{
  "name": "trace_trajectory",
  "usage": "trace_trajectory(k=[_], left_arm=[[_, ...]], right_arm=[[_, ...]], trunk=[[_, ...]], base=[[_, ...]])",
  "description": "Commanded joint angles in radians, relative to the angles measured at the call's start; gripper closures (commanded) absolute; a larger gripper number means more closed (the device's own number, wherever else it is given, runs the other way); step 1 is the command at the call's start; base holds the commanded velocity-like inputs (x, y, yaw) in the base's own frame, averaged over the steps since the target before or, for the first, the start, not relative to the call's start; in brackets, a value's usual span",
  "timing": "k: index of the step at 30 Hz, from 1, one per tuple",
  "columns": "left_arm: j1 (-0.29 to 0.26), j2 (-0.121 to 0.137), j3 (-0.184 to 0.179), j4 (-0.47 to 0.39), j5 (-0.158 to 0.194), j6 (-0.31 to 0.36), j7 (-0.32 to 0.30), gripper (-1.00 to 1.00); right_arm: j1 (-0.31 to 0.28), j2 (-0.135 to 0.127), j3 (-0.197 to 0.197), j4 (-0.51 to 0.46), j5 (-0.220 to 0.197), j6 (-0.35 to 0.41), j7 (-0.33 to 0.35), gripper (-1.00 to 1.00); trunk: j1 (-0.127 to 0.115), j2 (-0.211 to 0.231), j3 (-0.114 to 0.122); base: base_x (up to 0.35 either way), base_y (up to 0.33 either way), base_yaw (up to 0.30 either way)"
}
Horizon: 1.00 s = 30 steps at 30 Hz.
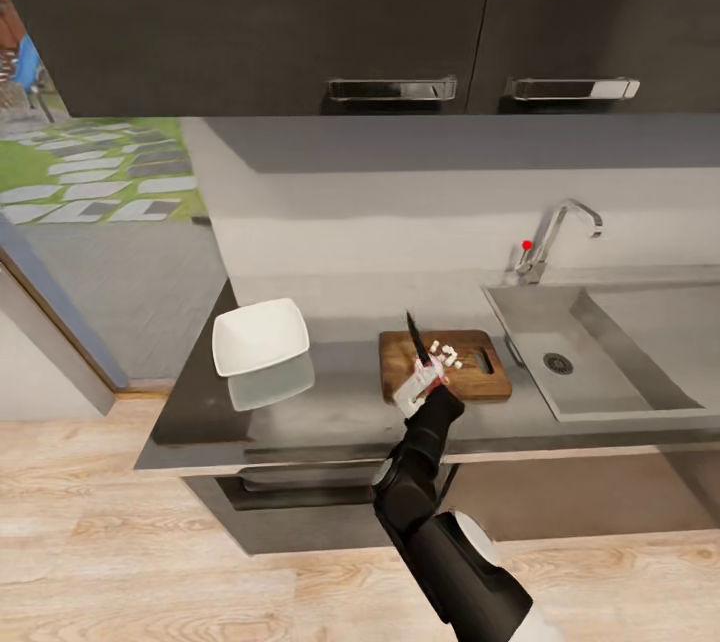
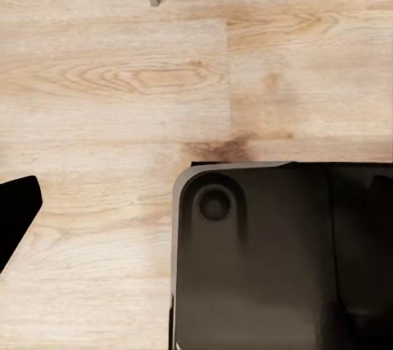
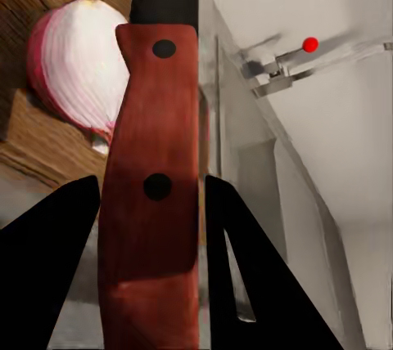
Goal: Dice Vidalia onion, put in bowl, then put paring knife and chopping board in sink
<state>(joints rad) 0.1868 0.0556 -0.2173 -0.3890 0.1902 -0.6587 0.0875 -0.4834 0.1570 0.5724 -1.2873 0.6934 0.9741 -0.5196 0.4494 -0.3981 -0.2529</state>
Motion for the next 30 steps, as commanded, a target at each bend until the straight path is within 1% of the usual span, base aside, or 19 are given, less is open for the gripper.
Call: trace_trajectory(k=[1, 3, 7, 14, 23, 26, 27, 28, 29, 30], left_arm=[[0.000, 0.001, -0.009, -0.002, 0.003, -0.001, 0.009, -1.00], [0.000, 0.001, -0.008, -0.002, 0.003, -0.001, 0.009, -1.00], [0.000, 0.001, -0.008, -0.002, 0.004, 0.000, 0.009, -1.00], [0.000, 0.001, -0.008, -0.002, 0.004, 0.001, 0.009, -1.00], [0.000, 0.001, -0.008, -0.002, 0.004, 0.001, 0.009, -1.00], [0.000, 0.001, -0.009, -0.002, 0.004, 0.001, 0.009, -1.00], [0.000, 0.001, -0.009, -0.002, 0.003, 0.001, 0.009, -1.00], [0.000, 0.001, -0.009, -0.002, 0.003, 0.001, 0.009, -1.00], [0.000, 0.001, -0.009, -0.002, 0.003, 0.000, 0.009, -1.00], [0.000, 0.001, -0.009, -0.002, 0.003, 0.000, 0.009, -1.00]], right_arm=[[-0.001, 0.001, 0.012, 0.040, 0.002, 0.006, -0.007, 1.00], [-0.001, 0.001, 0.016, 0.063, 0.002, 0.004, -0.007, 1.00], [-0.001, 0.000, 0.017, 0.073, 0.002, 0.003, -0.007, 1.00], [-0.001, -0.001, 0.016, 0.074, 0.000, 0.002, -0.006, 1.00], [-0.001, 0.000, 0.017, 0.073, 0.002, 0.001, -0.007, 1.00], [-0.001, 0.000, 0.010, 0.050, 0.003, -0.002, -0.007, 1.00], [-0.001, 0.000, -0.009, 0.024, 0.002, -0.004, -0.006, 1.00], [-0.001, -0.001, -0.056, -0.018, -0.004, -0.007, -0.005, 1.00], [-0.001, -0.001, -0.127, -0.070, -0.022, -0.011, -0.002, 1.00], [-0.001, -0.001, -0.181, -0.108, -0.044, -0.015, 0.006, 1.00]], trunk=[[0.001, -0.002, -0.002], [0.001, -0.002, -0.002], [0.001, -0.002, -0.002], [0.001, -0.002, -0.002], [0.001, -0.002, -0.002], [0.001, -0.002, -0.002], [0.001, -0.002, -0.002], [0.001, -0.002, -0.002], [0.001, -0.002, -0.002], [0.001, -0.002, -0.002]], base=[[0.008, 0.025, 0.000], [0.003, 0.010, 0.000], [0.015, -0.003, 0.000], [0.137, -0.126, 0.000], [0.006, -0.005, 0.000], [0.000, -0.002, 0.000], [0.000, -0.073, 0.000], [0.000, -0.143, 0.000], [0.000, -0.188, 0.000], [0.000, -0.206, 0.000]])
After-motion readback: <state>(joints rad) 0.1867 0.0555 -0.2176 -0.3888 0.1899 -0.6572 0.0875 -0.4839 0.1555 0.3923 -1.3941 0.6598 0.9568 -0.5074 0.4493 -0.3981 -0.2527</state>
